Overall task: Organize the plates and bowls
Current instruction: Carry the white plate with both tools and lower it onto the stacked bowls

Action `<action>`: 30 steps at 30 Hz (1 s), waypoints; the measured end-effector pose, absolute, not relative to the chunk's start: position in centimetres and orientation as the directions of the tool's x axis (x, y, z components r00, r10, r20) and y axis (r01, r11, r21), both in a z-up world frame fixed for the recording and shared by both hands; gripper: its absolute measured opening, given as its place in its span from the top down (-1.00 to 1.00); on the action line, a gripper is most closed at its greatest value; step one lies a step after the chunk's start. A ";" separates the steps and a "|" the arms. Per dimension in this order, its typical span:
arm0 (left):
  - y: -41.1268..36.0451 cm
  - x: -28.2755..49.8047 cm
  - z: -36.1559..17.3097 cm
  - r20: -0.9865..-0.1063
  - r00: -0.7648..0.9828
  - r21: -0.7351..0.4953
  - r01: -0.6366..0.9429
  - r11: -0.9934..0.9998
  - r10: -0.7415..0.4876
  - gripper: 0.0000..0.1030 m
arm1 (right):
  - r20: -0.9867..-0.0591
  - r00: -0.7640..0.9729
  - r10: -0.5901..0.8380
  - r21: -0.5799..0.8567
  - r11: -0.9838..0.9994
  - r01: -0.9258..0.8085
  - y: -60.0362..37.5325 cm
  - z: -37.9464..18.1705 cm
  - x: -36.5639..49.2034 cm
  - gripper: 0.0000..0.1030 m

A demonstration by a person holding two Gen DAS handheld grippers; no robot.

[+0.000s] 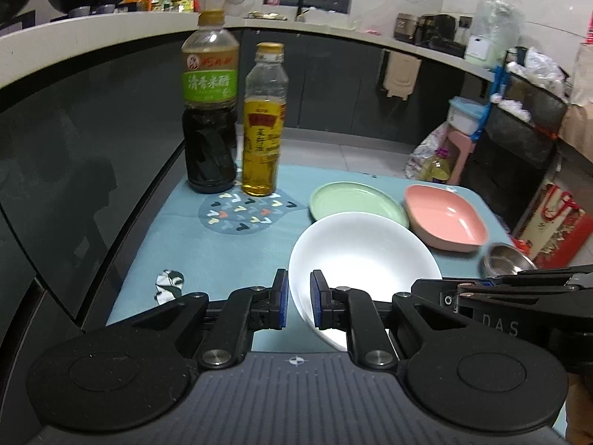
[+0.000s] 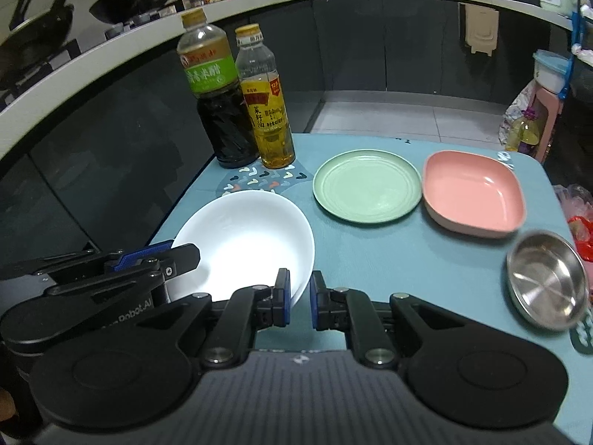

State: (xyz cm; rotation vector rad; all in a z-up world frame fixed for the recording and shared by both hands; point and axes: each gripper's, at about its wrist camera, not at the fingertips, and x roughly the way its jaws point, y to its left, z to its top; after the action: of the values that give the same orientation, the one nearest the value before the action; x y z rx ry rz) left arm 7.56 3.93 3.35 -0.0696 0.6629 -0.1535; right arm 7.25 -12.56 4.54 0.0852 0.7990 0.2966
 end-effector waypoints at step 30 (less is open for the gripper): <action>1.0 -3.8 0.8 -0.668 0.709 -0.078 0.237 0.968 -0.228 0.77 | -0.746 0.609 0.269 0.208 0.963 -0.172 -15.4 1.1 -3.9 1.00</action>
State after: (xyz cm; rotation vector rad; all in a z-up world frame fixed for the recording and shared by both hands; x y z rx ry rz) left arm -3.81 1.05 0.77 0.0135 0.7395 -0.2580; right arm -3.89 -15.38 1.07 0.1194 0.8802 0.2553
